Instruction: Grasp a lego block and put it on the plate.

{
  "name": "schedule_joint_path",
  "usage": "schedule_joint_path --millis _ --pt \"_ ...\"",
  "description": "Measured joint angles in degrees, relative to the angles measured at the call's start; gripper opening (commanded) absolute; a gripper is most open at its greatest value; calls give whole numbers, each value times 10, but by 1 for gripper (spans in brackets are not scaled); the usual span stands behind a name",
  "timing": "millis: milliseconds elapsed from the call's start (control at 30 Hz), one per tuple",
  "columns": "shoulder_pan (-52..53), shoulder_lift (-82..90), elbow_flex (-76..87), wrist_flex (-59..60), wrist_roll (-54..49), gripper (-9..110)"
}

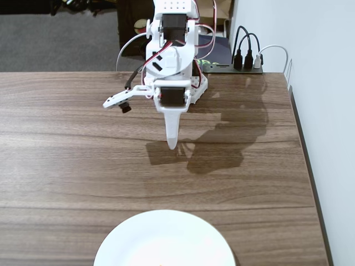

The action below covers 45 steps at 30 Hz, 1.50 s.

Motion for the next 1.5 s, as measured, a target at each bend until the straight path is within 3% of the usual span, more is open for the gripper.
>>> schedule_joint_path --millis 1067,1500 --pt "-12 352 120 217 -19 0" --pt "7 382 124 235 -12 0"
